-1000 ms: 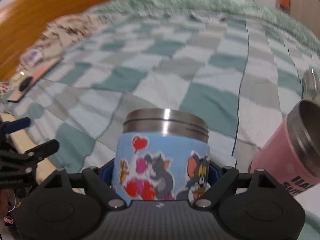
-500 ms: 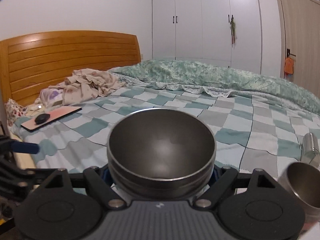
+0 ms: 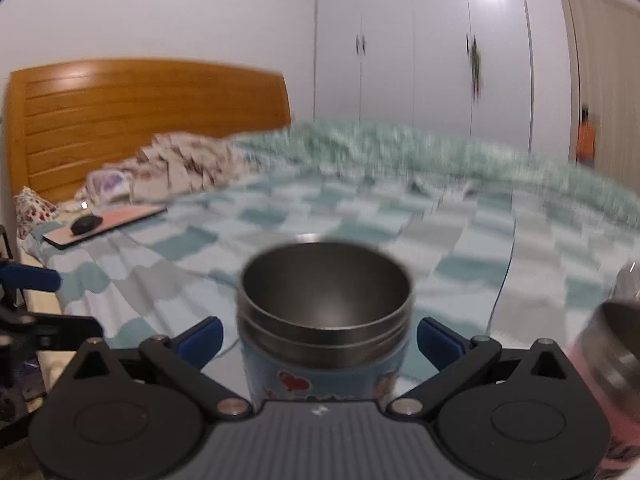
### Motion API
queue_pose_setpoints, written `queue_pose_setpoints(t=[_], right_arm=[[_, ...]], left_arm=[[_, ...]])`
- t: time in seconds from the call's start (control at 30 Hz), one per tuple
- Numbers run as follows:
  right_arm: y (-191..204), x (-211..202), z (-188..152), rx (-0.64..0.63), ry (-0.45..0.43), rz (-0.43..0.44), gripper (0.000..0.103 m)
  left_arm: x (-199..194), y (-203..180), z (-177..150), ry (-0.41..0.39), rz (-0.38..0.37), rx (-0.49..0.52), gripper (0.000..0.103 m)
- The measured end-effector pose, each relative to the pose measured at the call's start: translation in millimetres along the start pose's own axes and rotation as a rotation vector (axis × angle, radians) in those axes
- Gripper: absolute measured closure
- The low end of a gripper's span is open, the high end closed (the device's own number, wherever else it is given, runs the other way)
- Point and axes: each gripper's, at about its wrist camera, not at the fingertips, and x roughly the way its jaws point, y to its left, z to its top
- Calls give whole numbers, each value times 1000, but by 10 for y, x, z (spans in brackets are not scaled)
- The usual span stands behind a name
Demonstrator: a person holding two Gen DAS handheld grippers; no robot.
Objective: Flip cup upright
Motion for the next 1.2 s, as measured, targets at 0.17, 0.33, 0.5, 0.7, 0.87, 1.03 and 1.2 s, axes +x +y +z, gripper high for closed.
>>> queue_pose_setpoints(t=[0.17,0.33,0.5,0.7,0.87,1.03,1.2], right_arm=[[-71,-695,-31,-34,-212,10,0],[-215,-1421,-146,-109,-321,-20,0],[-548,-1990,-487,-88,-338,-96,0],[-883,-2440,-1033,-85,-361,-262,0],[-1013,-2578,-1335,-60,-356,-337,0],[-1072,-2686,-1456,-24,-392,-380,0],[-1091,-2714,-1505,-10,-421,-407,0]], left_arm=[[-255,-232,-11,-127,-20,-47,0],[-507,-582,-123,-232,-60,-104,0],[-607,-1040,-433,-303,-66,-81,0],[-622,-1474,-752,-350,-49,-56,0],[-603,-1766,-909,-391,-12,29,0],[-574,-1843,-978,-404,-1,59,0],[-600,-1818,-1008,-422,8,55,0]])
